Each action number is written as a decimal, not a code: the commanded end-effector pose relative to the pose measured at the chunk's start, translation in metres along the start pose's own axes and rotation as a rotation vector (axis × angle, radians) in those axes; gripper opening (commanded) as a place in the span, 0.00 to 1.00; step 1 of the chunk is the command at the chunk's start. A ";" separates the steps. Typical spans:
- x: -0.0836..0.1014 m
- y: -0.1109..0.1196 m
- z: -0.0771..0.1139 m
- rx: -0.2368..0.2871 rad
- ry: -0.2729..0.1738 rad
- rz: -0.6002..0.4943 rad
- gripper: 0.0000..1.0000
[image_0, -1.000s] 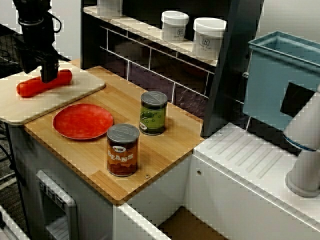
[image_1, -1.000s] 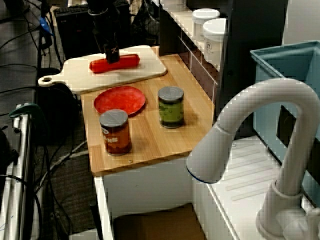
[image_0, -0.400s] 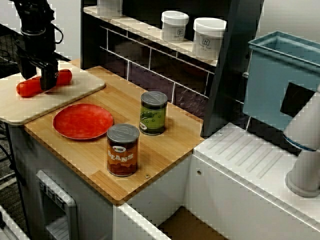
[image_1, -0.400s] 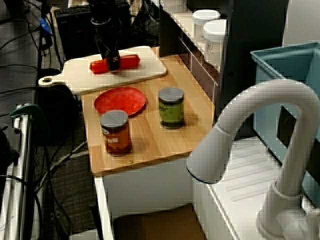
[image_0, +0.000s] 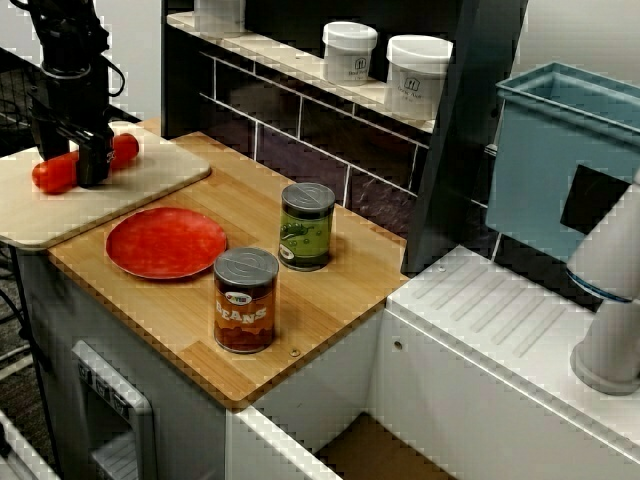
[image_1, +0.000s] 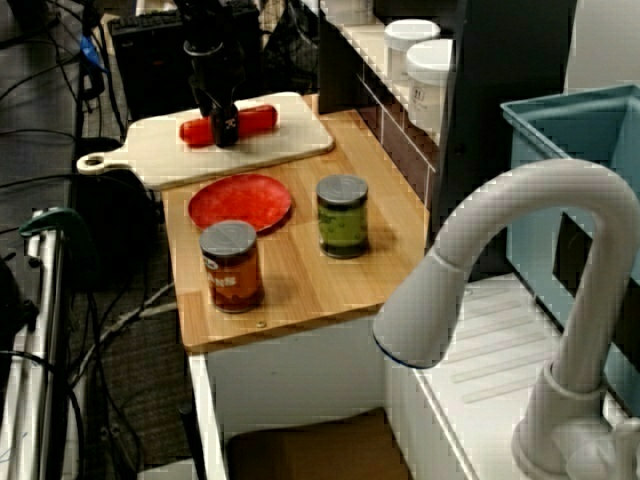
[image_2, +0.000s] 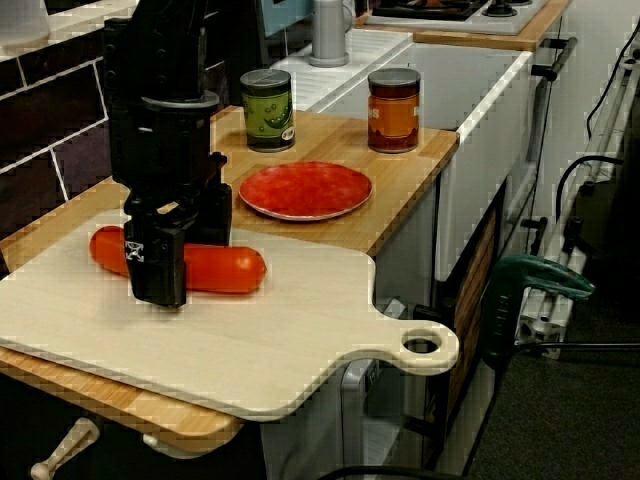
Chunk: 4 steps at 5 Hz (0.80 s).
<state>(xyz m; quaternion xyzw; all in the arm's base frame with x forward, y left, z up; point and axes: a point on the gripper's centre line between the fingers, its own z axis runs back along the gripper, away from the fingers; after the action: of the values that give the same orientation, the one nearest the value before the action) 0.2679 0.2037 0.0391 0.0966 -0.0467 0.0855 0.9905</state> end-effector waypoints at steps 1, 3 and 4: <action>0.005 0.007 0.012 -0.011 -0.016 0.001 0.00; 0.008 0.005 0.041 -0.042 -0.041 -0.021 0.00; 0.006 0.000 0.065 -0.075 -0.069 -0.048 0.00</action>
<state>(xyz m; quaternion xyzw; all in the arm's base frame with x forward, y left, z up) 0.2643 0.1837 0.0806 0.0431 -0.0538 0.0590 0.9959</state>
